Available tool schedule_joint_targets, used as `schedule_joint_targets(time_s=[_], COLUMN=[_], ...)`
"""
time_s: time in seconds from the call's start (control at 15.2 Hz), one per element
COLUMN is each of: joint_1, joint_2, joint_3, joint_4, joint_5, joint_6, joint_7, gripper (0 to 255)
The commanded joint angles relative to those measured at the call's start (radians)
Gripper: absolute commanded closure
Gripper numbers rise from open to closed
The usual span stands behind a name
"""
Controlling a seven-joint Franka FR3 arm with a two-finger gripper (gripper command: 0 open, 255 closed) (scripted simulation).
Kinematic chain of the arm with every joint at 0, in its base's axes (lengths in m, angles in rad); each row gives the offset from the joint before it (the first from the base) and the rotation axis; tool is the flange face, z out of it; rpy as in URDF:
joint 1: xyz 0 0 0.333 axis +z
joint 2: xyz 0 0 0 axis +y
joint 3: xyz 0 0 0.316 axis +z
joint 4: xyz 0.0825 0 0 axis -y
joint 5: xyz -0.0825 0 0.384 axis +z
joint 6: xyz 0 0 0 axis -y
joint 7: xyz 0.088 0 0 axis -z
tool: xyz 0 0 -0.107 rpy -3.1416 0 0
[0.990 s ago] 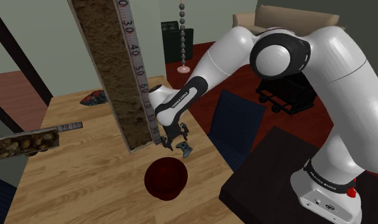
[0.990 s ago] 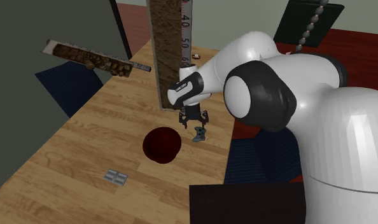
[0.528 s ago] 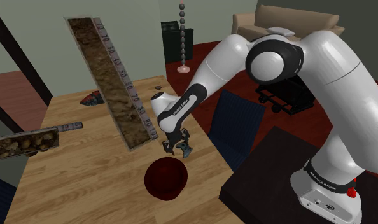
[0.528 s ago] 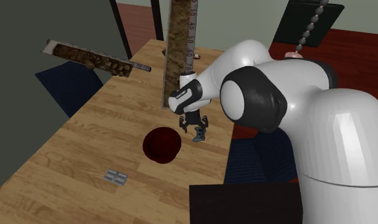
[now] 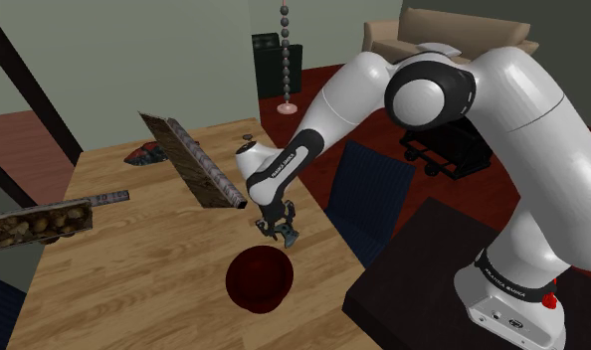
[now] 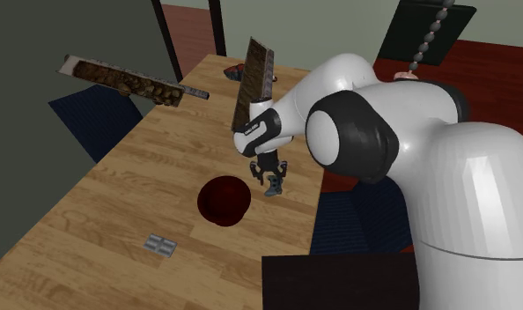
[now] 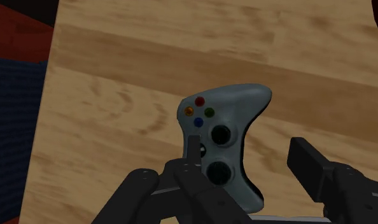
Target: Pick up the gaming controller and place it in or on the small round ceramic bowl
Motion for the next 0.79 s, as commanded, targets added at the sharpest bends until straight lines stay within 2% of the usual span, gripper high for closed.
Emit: schedule_joint_targets(time_s=[0.0, 0.46, 0.73], joint_1=[0.002, 0.002, -0.002], joint_2=[0.007, 0.010, -0.037], joint_3=[0.003, 0.004, 0.009], joint_4=[-0.005, -0.001, -0.022], joint_5=[0.002, 0.001, 0.005], joint_6=[0.014, 0.013, -0.013], joint_7=[-0.001, 0.000, -0.001], gripper=[255, 255, 255])
